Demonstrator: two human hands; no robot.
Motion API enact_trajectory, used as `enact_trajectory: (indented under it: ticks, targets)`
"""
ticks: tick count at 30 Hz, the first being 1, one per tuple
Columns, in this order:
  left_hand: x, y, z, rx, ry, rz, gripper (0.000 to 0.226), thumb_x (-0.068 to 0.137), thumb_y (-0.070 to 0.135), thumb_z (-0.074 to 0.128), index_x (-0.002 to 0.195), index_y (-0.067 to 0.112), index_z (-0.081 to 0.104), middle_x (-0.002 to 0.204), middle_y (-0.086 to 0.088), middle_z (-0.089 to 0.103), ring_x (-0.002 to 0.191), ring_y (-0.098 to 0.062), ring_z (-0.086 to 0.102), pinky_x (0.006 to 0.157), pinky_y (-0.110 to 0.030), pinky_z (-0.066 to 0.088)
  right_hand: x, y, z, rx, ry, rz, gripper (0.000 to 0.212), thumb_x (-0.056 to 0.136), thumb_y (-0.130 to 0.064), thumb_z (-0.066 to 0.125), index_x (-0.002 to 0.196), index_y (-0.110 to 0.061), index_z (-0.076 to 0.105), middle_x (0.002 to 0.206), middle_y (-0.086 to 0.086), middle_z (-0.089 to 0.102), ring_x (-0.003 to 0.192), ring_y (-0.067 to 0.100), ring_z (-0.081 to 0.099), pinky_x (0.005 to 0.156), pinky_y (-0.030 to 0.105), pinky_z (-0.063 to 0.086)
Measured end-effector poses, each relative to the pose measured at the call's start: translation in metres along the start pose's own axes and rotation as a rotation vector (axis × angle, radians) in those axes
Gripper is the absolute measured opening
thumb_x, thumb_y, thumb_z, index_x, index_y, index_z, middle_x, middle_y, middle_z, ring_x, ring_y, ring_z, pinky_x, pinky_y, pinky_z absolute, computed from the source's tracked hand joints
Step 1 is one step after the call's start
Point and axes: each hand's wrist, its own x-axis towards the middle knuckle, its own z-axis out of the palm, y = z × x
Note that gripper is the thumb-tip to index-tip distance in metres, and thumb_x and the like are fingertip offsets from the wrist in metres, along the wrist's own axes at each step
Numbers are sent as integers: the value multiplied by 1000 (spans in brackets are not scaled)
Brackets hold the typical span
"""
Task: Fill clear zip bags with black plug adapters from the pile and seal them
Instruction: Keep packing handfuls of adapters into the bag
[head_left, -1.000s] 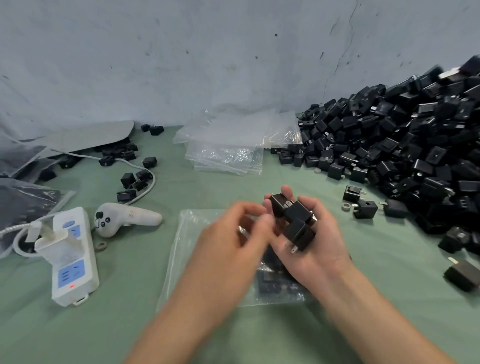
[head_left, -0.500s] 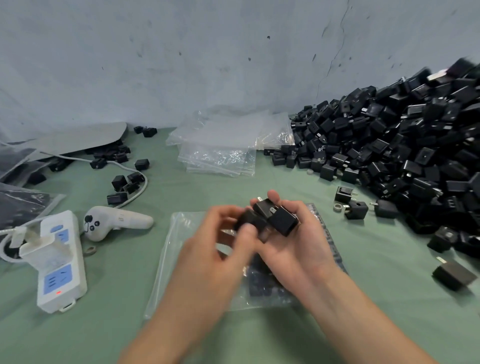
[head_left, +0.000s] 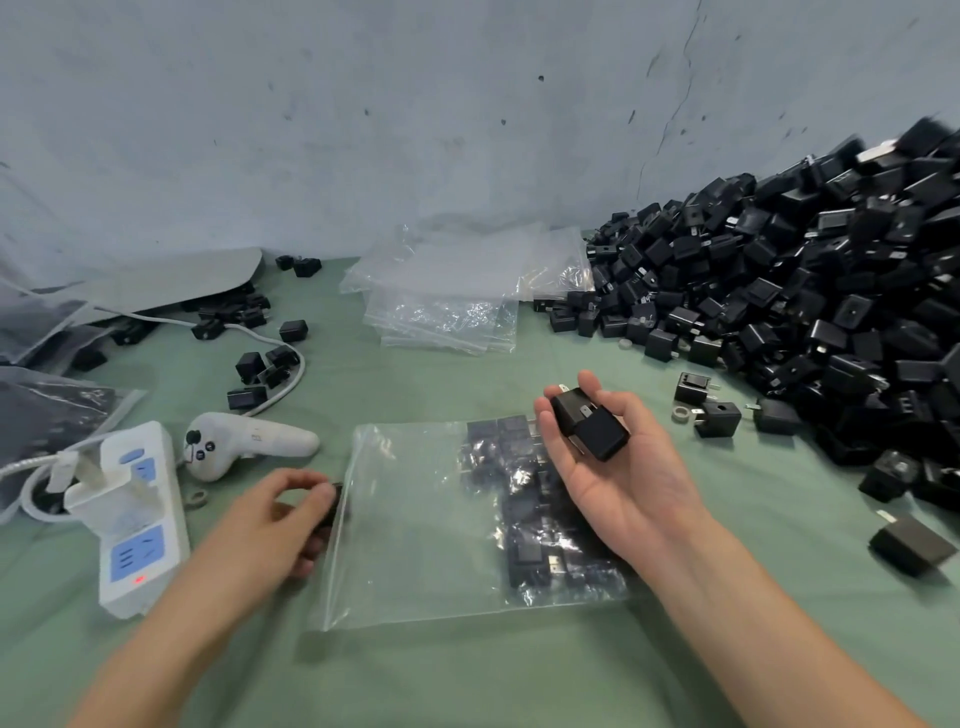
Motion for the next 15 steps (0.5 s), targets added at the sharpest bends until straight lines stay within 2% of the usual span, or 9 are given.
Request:
enact_trajectory:
  ticks: [3,7,10,13,15]
  targets:
    - [-3,7,8,55,-52,79,6,94,28,65,99,25,66,72,-6,72,49,-5,59,52,-21,50,1,0,-1,1,15,-3,18,93,-9,61,109,-6,71,112,23,68,90,37,72,71,38,62]
    - [-1,12,10,42,-76,89,12,93,33,65,99,23,66,70,4,74,49,-3,59,51,-18,48,1,1,-3,-6,19,3,19,93,-9,62,110,-6,71,116,24,68,93,37,72,73,38,62]
    - [-2,13,17,27,-120,52,18,99,27,57,92,21,72,68,-1,74,50,-7,64,49,-15,51,1,1,-3,-10,17,10,19,93,-9,62,109,-6,71,116,24,68,94,37,72,73,38,62]
    - [-3,14,18,-24,-153,-21,36,104,24,48,83,19,76,73,-11,75,64,-23,73,68,-33,60,2,1,-4,-8,16,12,19,94,-9,61,110,-6,71,118,25,68,94,37,72,73,38,62]
    - [-2,14,14,-64,-168,-27,38,103,33,48,85,19,78,82,-13,76,78,-33,74,81,-46,59,2,0,-4,-6,13,15,19,94,-10,61,110,-6,71,119,25,67,93,38,72,72,38,62]
